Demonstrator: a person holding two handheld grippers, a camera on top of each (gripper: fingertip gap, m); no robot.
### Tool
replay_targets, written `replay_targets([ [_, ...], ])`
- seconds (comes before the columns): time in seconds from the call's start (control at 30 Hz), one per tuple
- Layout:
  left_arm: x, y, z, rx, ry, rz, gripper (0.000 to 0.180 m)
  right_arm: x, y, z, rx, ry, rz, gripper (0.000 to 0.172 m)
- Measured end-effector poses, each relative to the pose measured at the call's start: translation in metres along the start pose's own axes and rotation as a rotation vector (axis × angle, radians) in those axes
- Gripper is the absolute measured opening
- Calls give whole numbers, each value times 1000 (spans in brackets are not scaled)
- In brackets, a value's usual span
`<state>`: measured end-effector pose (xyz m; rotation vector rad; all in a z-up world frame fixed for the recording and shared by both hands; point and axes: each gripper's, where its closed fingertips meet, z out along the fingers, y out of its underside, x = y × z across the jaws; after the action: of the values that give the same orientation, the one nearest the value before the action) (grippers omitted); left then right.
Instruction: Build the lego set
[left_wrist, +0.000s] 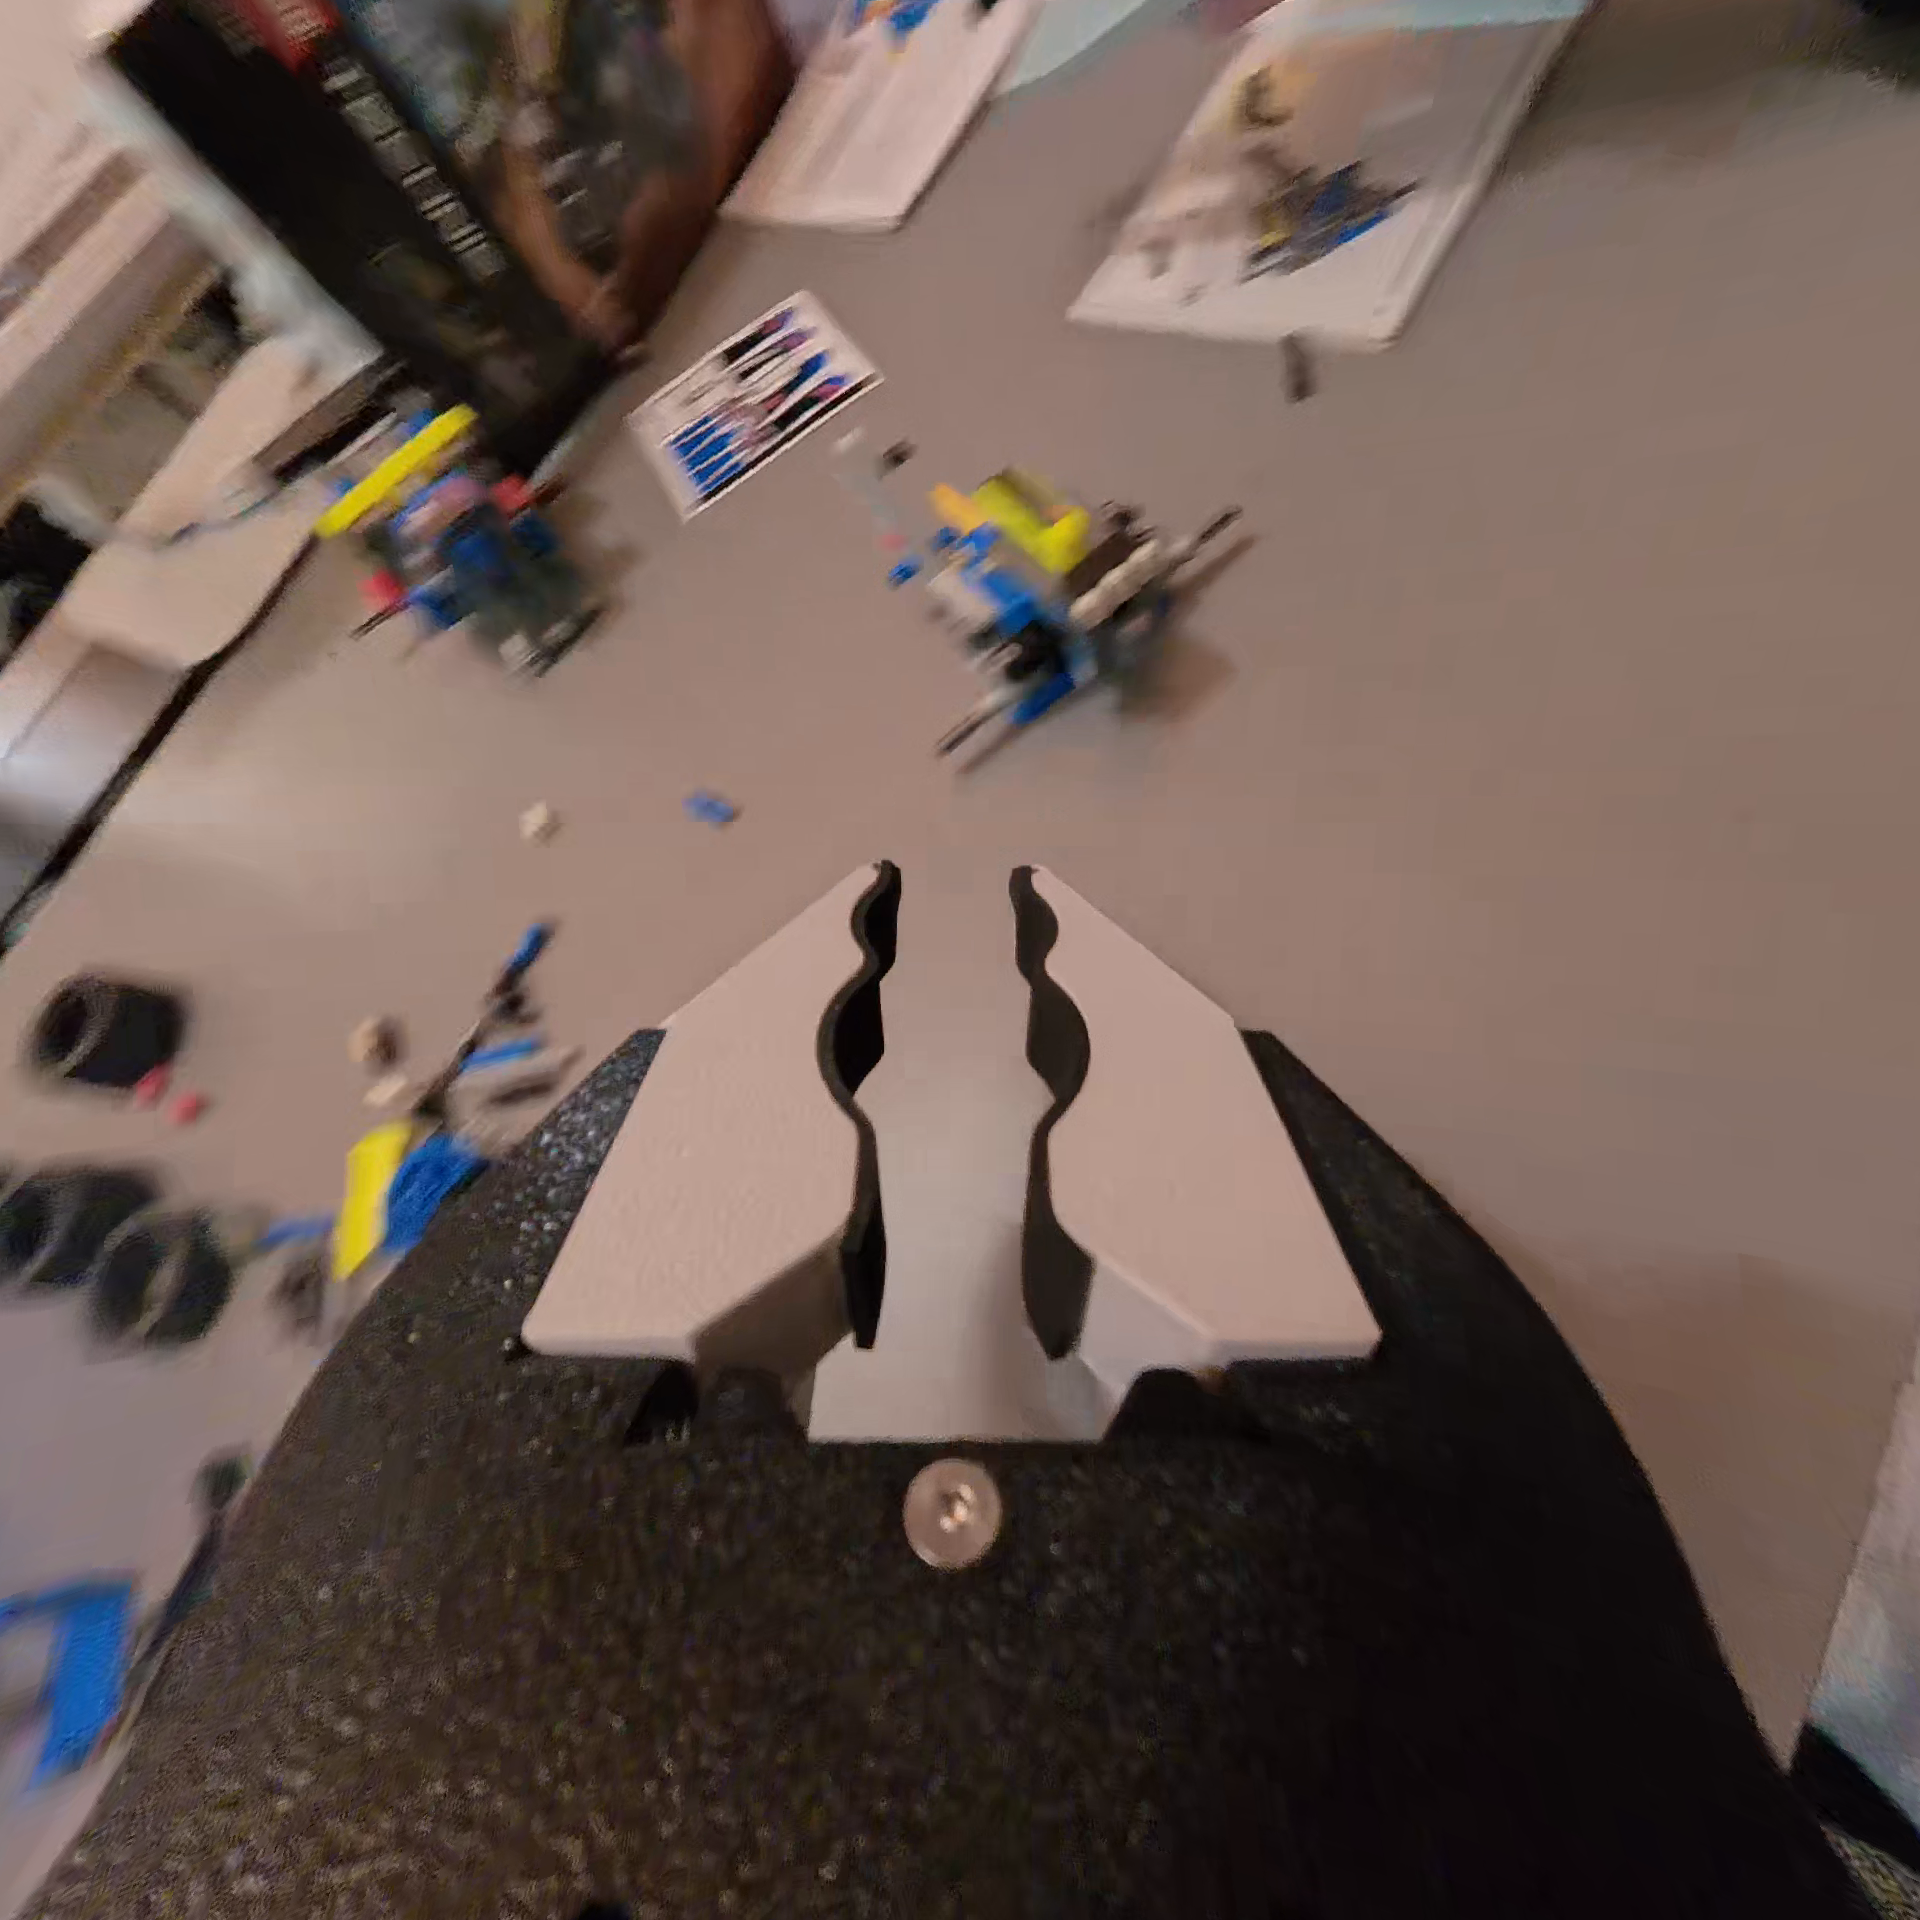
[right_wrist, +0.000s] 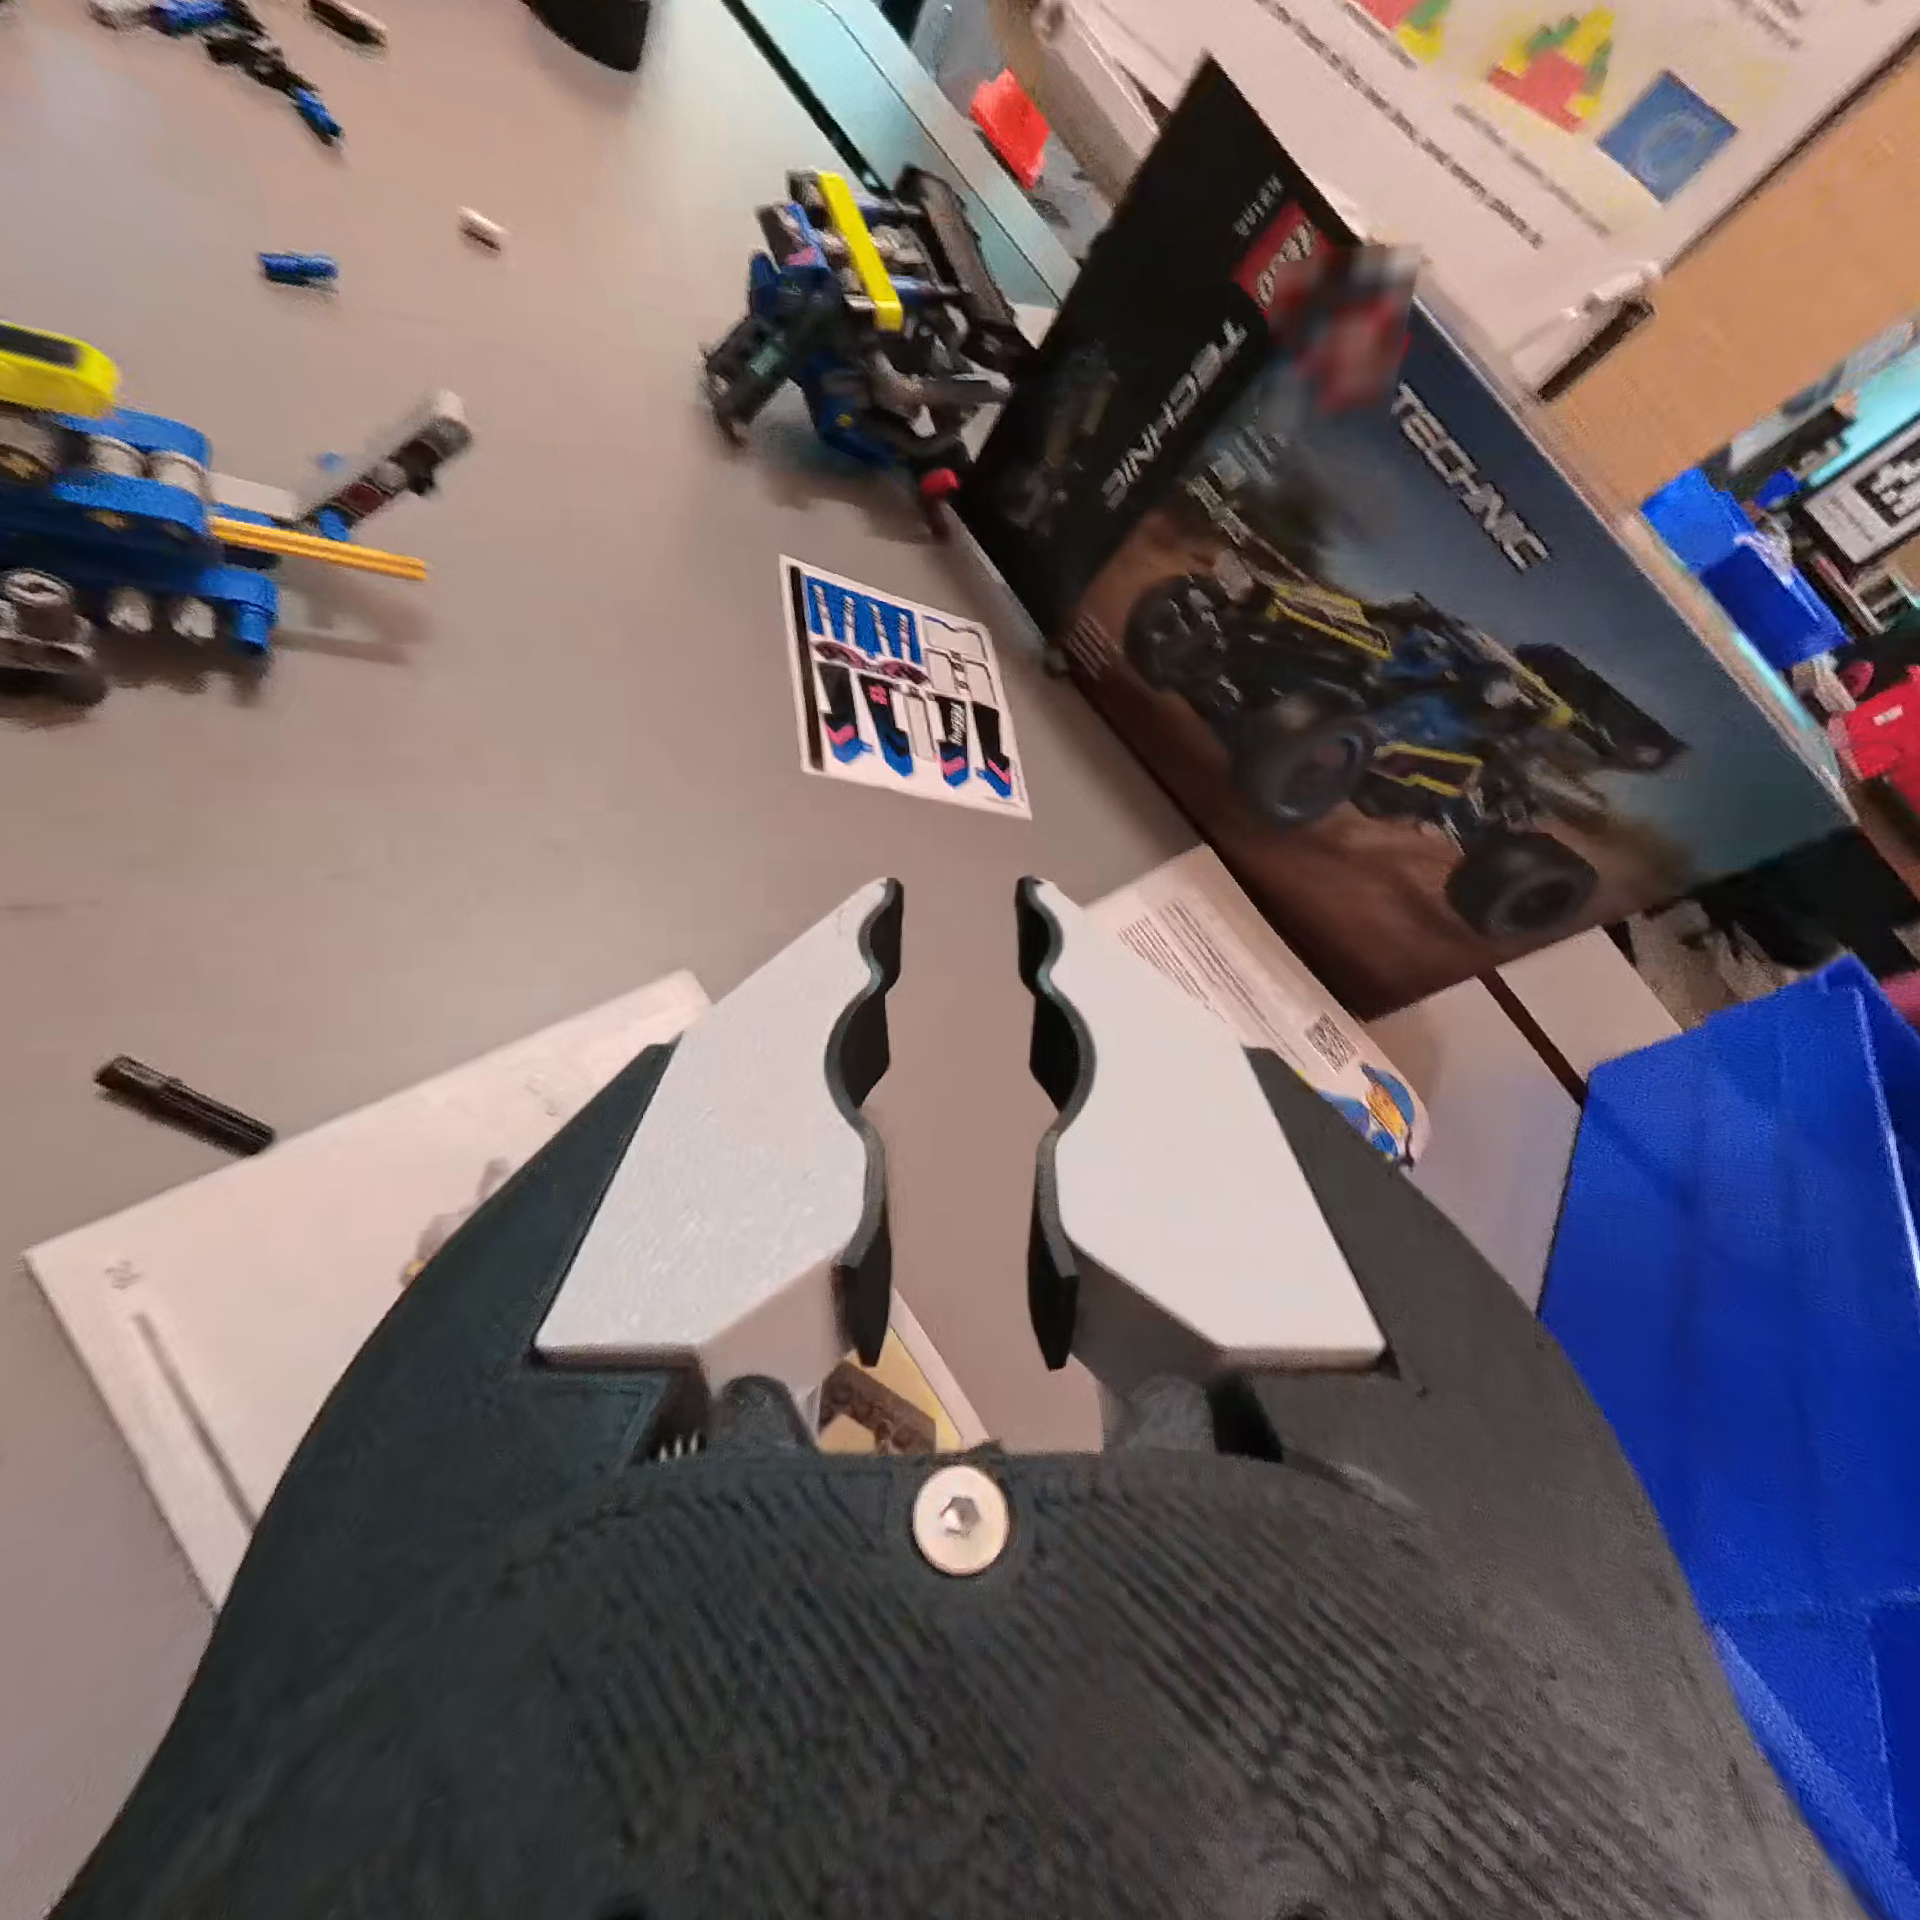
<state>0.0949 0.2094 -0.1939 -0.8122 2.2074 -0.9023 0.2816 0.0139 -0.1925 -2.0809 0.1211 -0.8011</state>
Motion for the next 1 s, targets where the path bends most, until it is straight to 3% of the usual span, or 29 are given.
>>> replay_targets([
  [0.03,-19,11,-11,-29,-61,-16,19,3,3,-1,-1,13,6,26],
  [0.17,-101,53,-42,-161,-230,-118,12,12,12,-3,12,47,19,45],
  [0.27,-131,64,-29,-226,-167,-139,13,11,-1,-6,102,38,91,47],
  [0.33,-133,60,-7,-251,-68,-100,16,11,-6,-8,125,64,65,46],
  [0.43,-130,64,21,-345,62,128,16,10,2,-7,79,94,-27,44],
  [0.53,-134,65,41,-406,157,251,16,6,7,-4,53,89,-67,43],
  [0.77,-137,88,52,-578,386,214,15,-17,-12,-6,139,-1,-129,41],
  [1.0,-132,84,56,-561,447,256,12,-83,-60,-6,304,-178,-267,38],
])
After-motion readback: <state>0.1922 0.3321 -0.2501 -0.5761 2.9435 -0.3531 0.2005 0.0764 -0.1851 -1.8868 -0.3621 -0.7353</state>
